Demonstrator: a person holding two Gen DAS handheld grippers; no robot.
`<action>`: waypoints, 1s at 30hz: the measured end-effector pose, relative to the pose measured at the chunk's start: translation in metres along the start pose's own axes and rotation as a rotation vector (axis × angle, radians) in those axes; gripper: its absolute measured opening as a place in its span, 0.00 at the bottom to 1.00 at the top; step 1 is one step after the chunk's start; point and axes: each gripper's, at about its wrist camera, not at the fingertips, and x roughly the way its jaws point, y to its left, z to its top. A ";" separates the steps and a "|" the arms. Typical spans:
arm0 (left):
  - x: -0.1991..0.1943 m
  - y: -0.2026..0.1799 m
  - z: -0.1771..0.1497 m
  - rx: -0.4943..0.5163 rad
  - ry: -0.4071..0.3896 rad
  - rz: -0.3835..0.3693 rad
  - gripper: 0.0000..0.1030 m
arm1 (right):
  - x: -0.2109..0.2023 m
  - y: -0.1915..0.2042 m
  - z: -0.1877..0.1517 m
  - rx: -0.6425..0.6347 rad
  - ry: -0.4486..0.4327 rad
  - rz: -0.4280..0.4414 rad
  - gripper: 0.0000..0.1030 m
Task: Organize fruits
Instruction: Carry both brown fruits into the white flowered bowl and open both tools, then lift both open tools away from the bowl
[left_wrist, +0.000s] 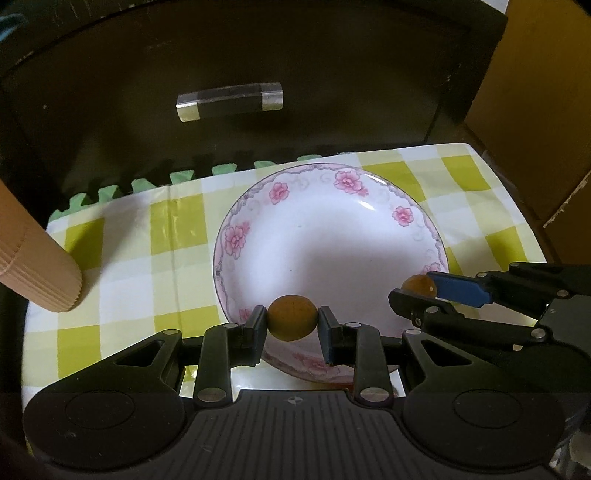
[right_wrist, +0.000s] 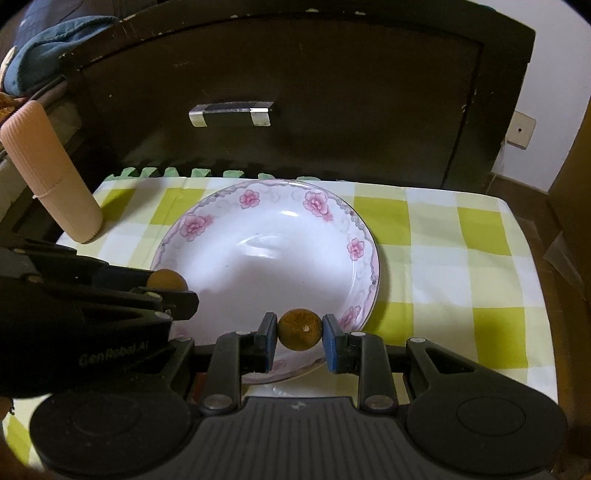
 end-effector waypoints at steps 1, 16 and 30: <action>0.001 0.001 0.001 -0.002 0.002 -0.002 0.35 | 0.001 0.000 0.000 -0.001 -0.002 0.002 0.25; 0.010 0.003 0.001 -0.007 0.023 0.010 0.38 | 0.015 -0.002 0.000 -0.021 -0.007 0.030 0.26; 0.002 0.010 0.005 -0.032 0.001 0.021 0.55 | 0.011 -0.009 0.003 0.016 -0.020 0.028 0.28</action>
